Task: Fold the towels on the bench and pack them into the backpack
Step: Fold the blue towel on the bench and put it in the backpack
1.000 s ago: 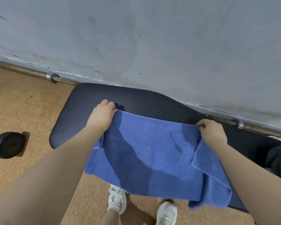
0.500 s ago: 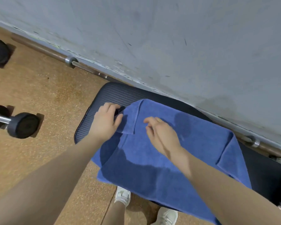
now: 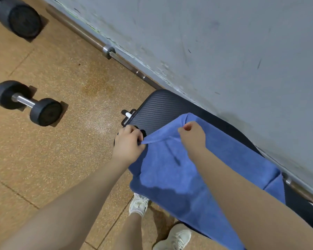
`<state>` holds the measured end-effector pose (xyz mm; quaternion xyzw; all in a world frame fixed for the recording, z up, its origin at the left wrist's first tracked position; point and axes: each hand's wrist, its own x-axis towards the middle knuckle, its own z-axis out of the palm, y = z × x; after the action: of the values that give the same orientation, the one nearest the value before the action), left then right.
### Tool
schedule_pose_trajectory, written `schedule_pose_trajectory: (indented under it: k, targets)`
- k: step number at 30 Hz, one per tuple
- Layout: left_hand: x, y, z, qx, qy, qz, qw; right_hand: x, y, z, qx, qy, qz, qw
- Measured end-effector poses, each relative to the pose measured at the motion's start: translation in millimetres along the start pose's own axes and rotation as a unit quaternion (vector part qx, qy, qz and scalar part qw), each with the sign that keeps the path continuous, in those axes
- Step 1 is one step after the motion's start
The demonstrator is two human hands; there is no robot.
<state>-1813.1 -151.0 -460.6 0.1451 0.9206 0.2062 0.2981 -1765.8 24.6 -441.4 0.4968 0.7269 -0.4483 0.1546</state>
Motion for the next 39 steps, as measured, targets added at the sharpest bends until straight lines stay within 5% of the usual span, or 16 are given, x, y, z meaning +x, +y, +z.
schedule_pose_trajectory:
  k: [7,14,19,26,31,34,39]
  targets:
    - [8,-11,-34,-0.173,-0.063,-0.054,0.981,18,-66,-5,0.084,-0.024,-0.075,0.993]
    - [24,-23,-48,-0.075,0.078,-0.064,0.992,22,-82,11,0.141,-0.156,-0.117,0.971]
    - [5,-3,-17,0.064,0.108,0.059,0.99,2,-14,-43,0.007,-0.099,-0.118,0.988]
    - [-48,93,85,0.06,0.046,0.234,0.969,-39,146,-168,-0.196,0.02,-0.043,0.979]
    - [-103,167,169,0.034,0.001,0.306,0.951,-51,244,-214,-0.294,0.005,-0.06,0.954]
    - [-134,193,218,0.075,-0.004,0.31,0.948,-48,271,-212,-0.328,-0.02,-0.108,0.938]
    - [-173,207,271,0.123,-0.027,0.248,0.961,-38,289,-187,-0.464,0.036,-0.226,0.856]
